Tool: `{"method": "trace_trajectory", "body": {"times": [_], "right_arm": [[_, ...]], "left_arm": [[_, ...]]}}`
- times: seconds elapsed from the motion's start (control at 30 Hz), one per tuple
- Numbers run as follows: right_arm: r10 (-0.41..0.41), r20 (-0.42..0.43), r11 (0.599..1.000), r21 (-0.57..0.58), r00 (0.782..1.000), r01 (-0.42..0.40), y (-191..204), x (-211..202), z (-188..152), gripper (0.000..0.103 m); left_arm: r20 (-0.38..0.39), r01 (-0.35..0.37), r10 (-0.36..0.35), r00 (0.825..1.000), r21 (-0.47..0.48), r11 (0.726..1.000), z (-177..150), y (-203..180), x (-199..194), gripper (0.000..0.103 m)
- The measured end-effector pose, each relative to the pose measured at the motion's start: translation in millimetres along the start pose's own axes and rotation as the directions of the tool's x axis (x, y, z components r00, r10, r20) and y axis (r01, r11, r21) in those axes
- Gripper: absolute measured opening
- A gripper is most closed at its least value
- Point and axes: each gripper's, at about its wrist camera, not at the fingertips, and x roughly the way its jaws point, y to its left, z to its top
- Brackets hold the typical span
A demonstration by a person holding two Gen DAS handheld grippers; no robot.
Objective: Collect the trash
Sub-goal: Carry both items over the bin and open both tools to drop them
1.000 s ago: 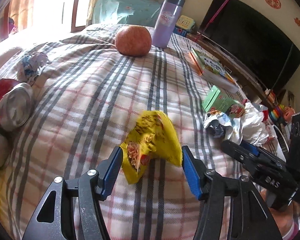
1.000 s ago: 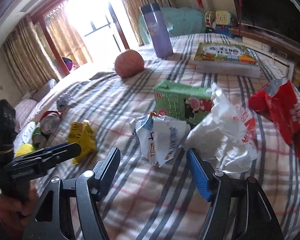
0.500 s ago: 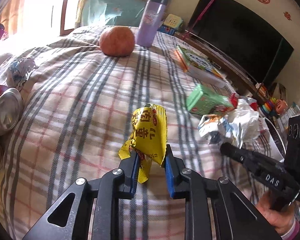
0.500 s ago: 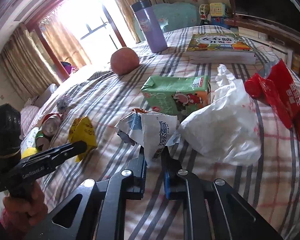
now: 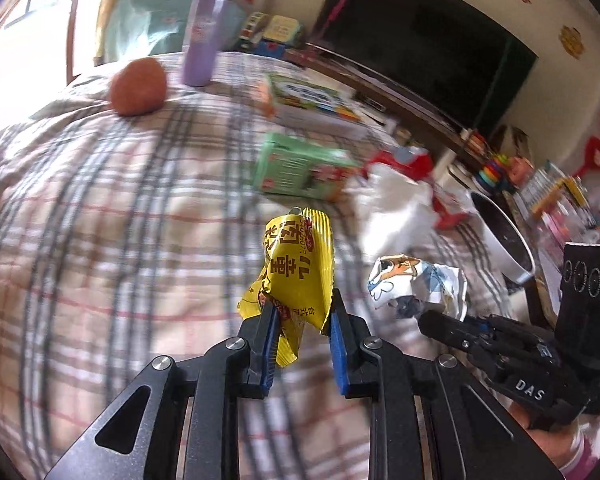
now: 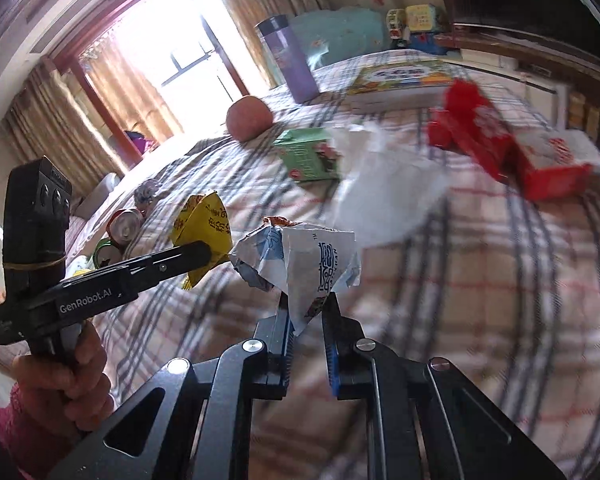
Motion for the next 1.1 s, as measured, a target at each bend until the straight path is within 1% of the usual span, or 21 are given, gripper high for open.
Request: {"method": "trace_trajectory", "body": {"times": [0.27, 0.43, 0.57, 0.83, 1.1], "right_arm": [[-0.093, 0.046, 0.992, 0.086, 0.995, 0.089, -42.9, -36.6, -11.9, 0.014], [-0.15, 0.088, 0.981, 0.135, 0.985, 0.138, -69.6, -64.4, -16.9, 0.014], [-0.186, 0.114, 0.971, 0.173, 0.976, 0.165, -91.0, -82.8, -18.1, 0.014], [-0.242, 0.151, 0.952, 0.226, 0.959, 0.204, -120.6, -114.5, -24.7, 0.014], [-0.288, 0.173, 0.931, 0.28, 0.942, 0.233, -146.3, -136.8, -29.2, 0.014]], "left_arm": [[-0.031, 0.084, -0.082, 0.996, 0.099, 0.992, 3.6, -50.4, 10.4, 0.021], [-0.058, 0.126, -0.118, 0.991, 0.156, 0.98, 5.1, -79.6, 23.1, 0.021], [-0.082, 0.15, -0.137, 0.987, 0.179, 0.972, 7.1, -96.1, 36.0, 0.021], [-0.122, 0.18, -0.155, 0.98, 0.228, 0.957, 17.6, -121.7, 63.3, 0.021], [-0.14, 0.206, -0.173, 0.975, 0.271, 0.94, 25.0, -145.2, 82.4, 0.021]]}}
